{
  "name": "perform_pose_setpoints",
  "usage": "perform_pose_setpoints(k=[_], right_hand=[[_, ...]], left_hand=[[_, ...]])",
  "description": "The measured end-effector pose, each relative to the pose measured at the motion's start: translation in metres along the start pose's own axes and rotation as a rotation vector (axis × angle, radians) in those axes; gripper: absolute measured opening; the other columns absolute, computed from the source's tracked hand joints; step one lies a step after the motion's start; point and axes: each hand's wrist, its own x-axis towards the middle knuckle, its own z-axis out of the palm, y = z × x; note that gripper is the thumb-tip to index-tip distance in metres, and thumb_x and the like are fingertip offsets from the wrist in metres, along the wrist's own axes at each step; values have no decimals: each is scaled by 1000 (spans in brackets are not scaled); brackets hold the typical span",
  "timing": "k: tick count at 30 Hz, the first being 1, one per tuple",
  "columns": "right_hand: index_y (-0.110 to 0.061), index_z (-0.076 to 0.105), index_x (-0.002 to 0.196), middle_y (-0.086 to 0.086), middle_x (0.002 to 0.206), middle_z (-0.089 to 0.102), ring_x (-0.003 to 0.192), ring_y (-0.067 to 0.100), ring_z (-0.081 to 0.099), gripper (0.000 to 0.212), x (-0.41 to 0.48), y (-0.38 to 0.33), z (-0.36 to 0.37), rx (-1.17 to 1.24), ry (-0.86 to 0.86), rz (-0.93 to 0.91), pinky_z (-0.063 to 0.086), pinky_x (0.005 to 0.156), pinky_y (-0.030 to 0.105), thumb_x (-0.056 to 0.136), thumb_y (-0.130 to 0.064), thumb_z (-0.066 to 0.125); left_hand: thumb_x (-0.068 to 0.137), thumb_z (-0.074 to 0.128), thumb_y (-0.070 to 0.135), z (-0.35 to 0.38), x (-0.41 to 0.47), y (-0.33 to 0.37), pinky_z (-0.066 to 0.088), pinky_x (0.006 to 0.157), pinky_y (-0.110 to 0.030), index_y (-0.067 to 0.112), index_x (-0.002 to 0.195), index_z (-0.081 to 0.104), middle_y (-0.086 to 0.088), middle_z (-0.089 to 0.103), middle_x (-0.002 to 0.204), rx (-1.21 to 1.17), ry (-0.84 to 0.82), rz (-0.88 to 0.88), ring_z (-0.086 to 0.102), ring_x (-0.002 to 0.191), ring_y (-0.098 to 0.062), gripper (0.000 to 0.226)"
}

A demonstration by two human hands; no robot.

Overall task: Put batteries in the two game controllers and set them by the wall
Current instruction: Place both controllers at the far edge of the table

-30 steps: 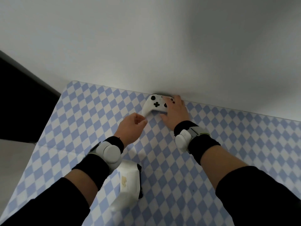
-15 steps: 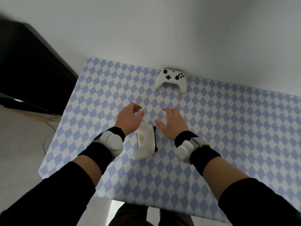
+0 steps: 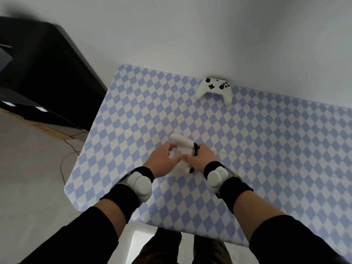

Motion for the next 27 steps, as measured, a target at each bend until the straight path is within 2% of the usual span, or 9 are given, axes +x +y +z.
perform_pose_setpoints(k=[3, 6, 9, 11, 14, 17, 21, 25, 27], right_hand=[[-17, 59, 102, 0, 80, 70, 62, 12, 67, 37, -1, -5, 6, 24, -41, -33, 55, 56, 28, 83, -47, 71], [-22, 60, 92, 1, 77, 68, 63, 12, 64, 26, -2, -10, 9, 62, -24, -33, 51, 53, 26, 88, -46, 67], [-15, 67, 102, 4, 89, 73, 77, 20, 69, 42, -3, -12, -1, 150, -19, 37, 57, 63, 32, 78, -50, 68], [-13, 66, 109, 4, 90, 71, 75, 19, 67, 49, -6, -12, -10, 255, -14, 53, 51, 57, 29, 75, -48, 69], [-9, 68, 101, 8, 83, 72, 65, 20, 65, 52, -7, -12, -29, 304, 9, 25, 48, 54, 29, 72, -51, 68], [-8, 69, 89, 11, 77, 73, 62, 20, 65, 41, -9, -7, -51, 290, -1, -34, 54, 60, 35, 87, -49, 63], [-19, 60, 113, 5, 99, 73, 86, 22, 70, 62, -10, 4, -75, 67, 94, -81, 57, 72, 37, 87, -74, 44], [-27, 56, 132, 7, 128, 57, 111, 24, 58, 42, -11, 17, -98, -105, 145, -214, 49, 91, 34, 99, -49, 42], [-32, 48, 140, 5, 141, 42, 127, 25, 45, 47, -13, 31, -112, -172, 112, -305, 42, 100, 33, 93, -36, 54]], left_hand=[[95, 72, 45, 2, -4, -3, 45, 114, -37, 21, 158, 41, -1, 49, 161, 60, -138, 0, 51, 143, -23, 74], [86, 83, 43, 2, -6, -1, 41, 114, -34, 24, 161, 35, 2, 46, 162, 108, -196, 23, 46, 147, -22, 91], [78, 91, 34, -2, -5, 7, 44, 116, -42, 27, 160, 36, 4, 49, 157, 139, -209, 104, 48, 144, -22, 99], [78, 92, 28, -3, -4, 15, 48, 112, -42, 28, 156, 40, 6, 55, 150, 158, -187, 164, 56, 135, -20, 94], [81, 88, 23, -5, 1, 30, 50, 103, -32, 32, 157, 40, 7, 58, 149, 174, -152, 231, 62, 126, -17, 90], [87, 84, 29, -7, 7, 45, 46, 96, -27, 40, 160, 32, 7, 57, 150, 146, -212, 266, 62, 117, -13, 90], [96, 73, 41, -3, 16, 59, 58, 98, -41, 47, 153, 32, 6, 69, 132, 41, -327, 245, 72, 106, -19, 70], [104, 63, 36, 4, 25, 64, 58, 103, -47, 38, 142, 45, -2, 72, 123, -157, -316, 186, 72, 107, -23, 43], [106, 58, 39, 11, 32, 72, 61, 99, -50, 39, 136, 49, -6, 73, 120, -217, -326, 165, 73, 106, -27, 32]])
